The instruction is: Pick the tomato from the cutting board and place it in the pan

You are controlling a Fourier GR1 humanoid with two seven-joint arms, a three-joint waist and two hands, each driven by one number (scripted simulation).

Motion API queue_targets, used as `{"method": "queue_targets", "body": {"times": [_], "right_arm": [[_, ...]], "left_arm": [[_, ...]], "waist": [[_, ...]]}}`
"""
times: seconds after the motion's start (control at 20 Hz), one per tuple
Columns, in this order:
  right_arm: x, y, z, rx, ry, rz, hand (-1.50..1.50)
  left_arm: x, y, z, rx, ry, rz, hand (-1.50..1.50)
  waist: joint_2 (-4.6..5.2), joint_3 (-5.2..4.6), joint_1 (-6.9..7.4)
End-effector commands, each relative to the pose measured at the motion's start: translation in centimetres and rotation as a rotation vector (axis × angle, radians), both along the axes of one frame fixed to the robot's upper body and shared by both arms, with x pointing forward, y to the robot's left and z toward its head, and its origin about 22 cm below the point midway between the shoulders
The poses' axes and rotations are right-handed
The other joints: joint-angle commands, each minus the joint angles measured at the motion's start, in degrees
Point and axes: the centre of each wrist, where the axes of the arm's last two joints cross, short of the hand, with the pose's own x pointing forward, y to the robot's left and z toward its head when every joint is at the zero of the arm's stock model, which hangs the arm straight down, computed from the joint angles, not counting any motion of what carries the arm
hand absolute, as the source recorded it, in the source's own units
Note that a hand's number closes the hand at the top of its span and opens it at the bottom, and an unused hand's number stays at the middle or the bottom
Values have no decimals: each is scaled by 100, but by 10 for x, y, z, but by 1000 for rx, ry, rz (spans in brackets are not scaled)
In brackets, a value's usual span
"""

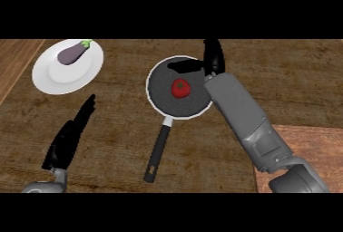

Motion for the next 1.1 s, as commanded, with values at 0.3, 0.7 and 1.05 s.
{"method": "queue_targets", "body": {"times": [0.3, 0.7, 1.05], "right_arm": [[9, -89, -10, 134, -99, -188, -150], [-16, -196, -45, 56, -135, -172, -150], [-30, -256, -36, 31, -128, -151, -150]], "left_arm": [[-11, 12, -6, -8, 25, 73, 0], [-23, 20, -5, -7, 36, 100, 0], [-14, 22, -5, -7, 36, 111, 0]], "waist": [[-130, -1, -459], [-175, -2, -564], [-200, -7, -626]]}}
